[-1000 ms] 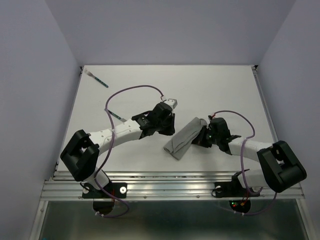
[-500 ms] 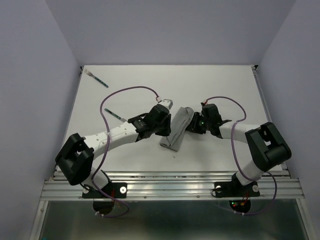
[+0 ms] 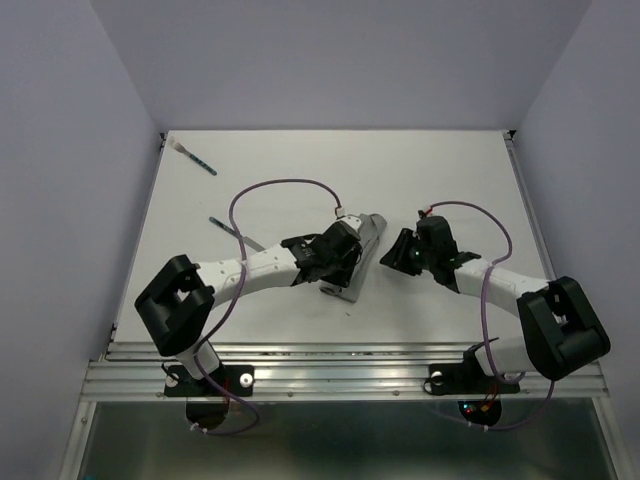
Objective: Fold the napkin into a case and place the utensils inside
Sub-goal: Smooth out the smaller rectangle-folded napkin at the center of the board.
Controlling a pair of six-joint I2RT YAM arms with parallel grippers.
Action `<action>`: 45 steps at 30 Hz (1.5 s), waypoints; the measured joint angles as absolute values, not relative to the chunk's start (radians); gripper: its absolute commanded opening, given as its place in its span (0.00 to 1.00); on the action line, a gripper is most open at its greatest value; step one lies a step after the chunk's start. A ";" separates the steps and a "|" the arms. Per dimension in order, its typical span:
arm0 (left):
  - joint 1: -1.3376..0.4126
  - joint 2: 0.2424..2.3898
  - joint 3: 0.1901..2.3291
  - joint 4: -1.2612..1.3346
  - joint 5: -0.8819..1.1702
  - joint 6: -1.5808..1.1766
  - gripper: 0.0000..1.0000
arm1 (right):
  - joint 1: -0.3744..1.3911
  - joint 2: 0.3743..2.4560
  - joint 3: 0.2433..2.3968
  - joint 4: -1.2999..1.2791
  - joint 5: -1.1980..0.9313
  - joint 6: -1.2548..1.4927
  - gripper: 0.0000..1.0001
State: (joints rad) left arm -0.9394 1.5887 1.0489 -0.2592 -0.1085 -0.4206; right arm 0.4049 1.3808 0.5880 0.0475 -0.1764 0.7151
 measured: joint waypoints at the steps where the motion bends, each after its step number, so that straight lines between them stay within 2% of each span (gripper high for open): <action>1: -0.959 1.599 1.061 -0.270 -0.119 -0.413 0.56 | 0.405 1.367 0.579 0.046 -0.176 0.720 0.40; 11: -1.058 1.704 1.166 -0.335 -0.244 -0.345 0.58 | 0.405 1.347 0.520 0.031 -0.183 0.741 0.41; 16: -1.086 1.759 1.187 -0.363 -0.296 -0.323 0.51 | 0.405 1.344 0.520 0.033 -0.191 0.741 0.41; 25: -1.109 1.806 1.205 -0.402 -0.361 -0.297 0.43 | 0.405 1.341 0.520 0.033 -0.200 0.741 0.41; 26: -1.110 1.807 1.207 -0.402 -0.367 -0.296 0.42 | 0.405 1.341 0.520 0.034 -0.203 0.741 0.41; 30: -1.111 1.816 1.215 -0.405 -0.383 -0.290 0.19 | 0.405 1.341 0.517 0.048 -0.228 0.752 0.41; 31: -1.111 1.820 1.216 -0.406 -0.387 -0.286 0.10 | 0.405 1.341 0.511 0.065 -0.239 0.757 0.44; 33: -1.111 1.826 1.218 -0.408 -0.393 -0.284 0.00 | 0.406 1.343 0.500 0.089 -0.262 0.772 0.46; 41: -1.111 1.839 1.218 -0.409 -0.398 -0.281 0.00 | 0.447 1.403 0.487 0.191 -0.312 0.826 0.48; 44: -1.111 1.839 1.218 -0.409 -0.397 -0.281 0.00 | 0.462 1.437 0.487 0.227 -0.321 0.844 0.46; 45: -1.111 1.839 1.218 -0.408 -0.396 -0.281 0.00 | 0.464 1.447 0.487 0.237 -0.322 0.847 0.42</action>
State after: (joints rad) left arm -1.1110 1.8389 1.2182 -0.4080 -0.3958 -0.2806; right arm 0.4644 1.4467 0.4870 0.2375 -0.3222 0.8474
